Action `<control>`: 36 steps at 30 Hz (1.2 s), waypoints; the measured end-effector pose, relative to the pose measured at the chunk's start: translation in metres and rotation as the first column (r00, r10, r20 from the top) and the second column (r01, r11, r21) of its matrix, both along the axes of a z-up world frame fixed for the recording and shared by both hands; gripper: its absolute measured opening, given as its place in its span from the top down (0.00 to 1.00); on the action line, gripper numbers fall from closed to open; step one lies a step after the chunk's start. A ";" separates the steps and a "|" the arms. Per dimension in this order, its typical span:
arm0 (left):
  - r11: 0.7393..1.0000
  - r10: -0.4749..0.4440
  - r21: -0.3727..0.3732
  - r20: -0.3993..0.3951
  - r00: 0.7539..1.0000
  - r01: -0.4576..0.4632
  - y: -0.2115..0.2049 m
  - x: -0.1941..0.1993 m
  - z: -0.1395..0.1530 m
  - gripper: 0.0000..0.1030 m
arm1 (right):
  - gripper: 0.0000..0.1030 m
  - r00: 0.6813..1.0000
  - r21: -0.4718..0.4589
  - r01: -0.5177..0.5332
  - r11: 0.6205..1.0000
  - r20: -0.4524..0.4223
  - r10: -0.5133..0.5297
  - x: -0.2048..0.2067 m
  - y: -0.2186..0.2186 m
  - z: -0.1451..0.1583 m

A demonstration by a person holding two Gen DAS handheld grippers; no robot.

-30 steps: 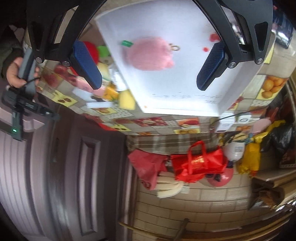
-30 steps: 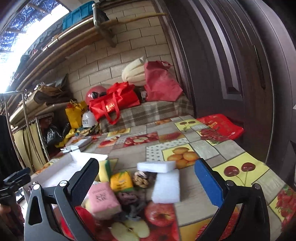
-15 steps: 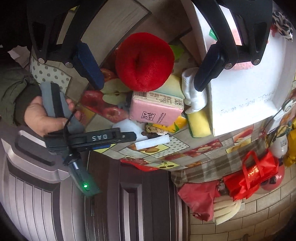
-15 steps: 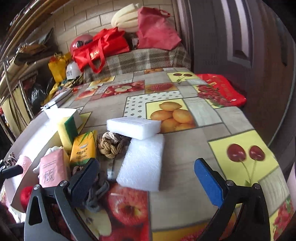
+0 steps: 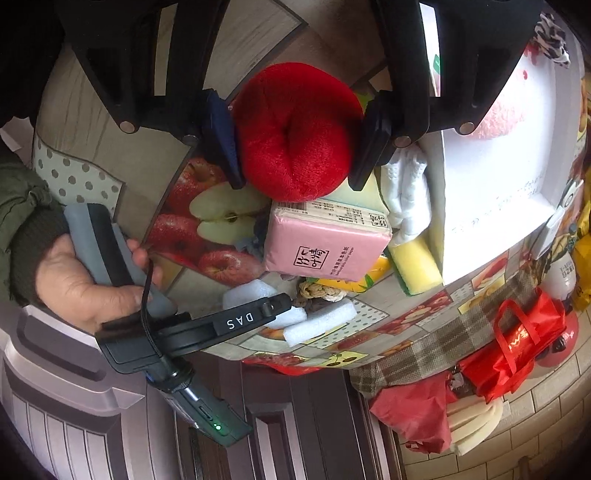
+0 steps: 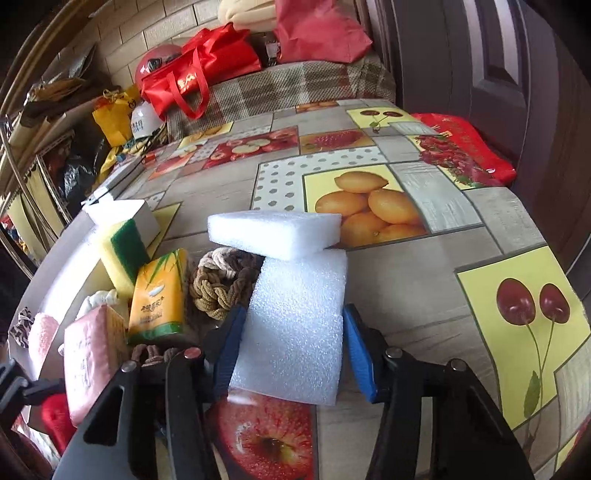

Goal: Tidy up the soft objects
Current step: 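Grasp the red knit ball with the left gripper while the right gripper grasps a white foam sheet, then carry the red ball with the left gripper while the right gripper carries the foam sheet to the box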

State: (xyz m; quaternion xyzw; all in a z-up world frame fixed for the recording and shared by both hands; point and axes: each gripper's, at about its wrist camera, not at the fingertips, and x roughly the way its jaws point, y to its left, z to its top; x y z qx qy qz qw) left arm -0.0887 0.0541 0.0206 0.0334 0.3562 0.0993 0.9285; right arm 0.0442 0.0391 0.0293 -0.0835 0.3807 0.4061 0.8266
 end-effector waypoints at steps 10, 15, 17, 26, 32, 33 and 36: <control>0.998 0.030 -0.059 0.313 0.949 -0.012 0.013 -0.052 0.041 0.47 | 0.48 0.971 0.301 0.052 0.952 0.206 -0.118 -0.042 -0.058 0.040; 0.995 0.093 -0.054 0.374 0.923 -0.079 0.019 -0.065 0.050 0.47 | 0.48 0.957 0.422 0.054 0.905 0.236 -0.167 -0.060 -0.078 0.054; 0.995 0.101 -0.048 0.367 0.925 -0.089 0.019 -0.063 0.049 0.47 | 0.48 0.968 0.438 0.051 0.898 0.201 -0.153 -0.059 -0.077 0.053; 0.990 0.134 -0.080 0.365 0.921 -0.113 0.027 -0.066 0.044 0.47 | 0.48 0.937 0.423 -0.012 0.906 0.322 -0.138 -0.088 -0.071 0.060; 0.987 0.155 -0.098 0.374 0.914 -0.127 0.031 -0.069 0.044 0.47 | 0.48 0.928 0.407 -0.044 0.912 0.355 -0.113 -0.098 -0.067 0.059; 0.987 0.157 -0.099 0.376 0.913 -0.129 0.031 -0.069 0.044 0.47 | 0.48 0.926 0.405 -0.050 0.913 0.360 -0.109 -0.101 -0.066 0.059; 0.986 0.164 -0.100 0.384 0.909 -0.136 0.031 -0.071 0.045 0.47 | 0.48 0.921 0.397 -0.067 0.915 0.377 -0.096 -0.108 -0.064 0.059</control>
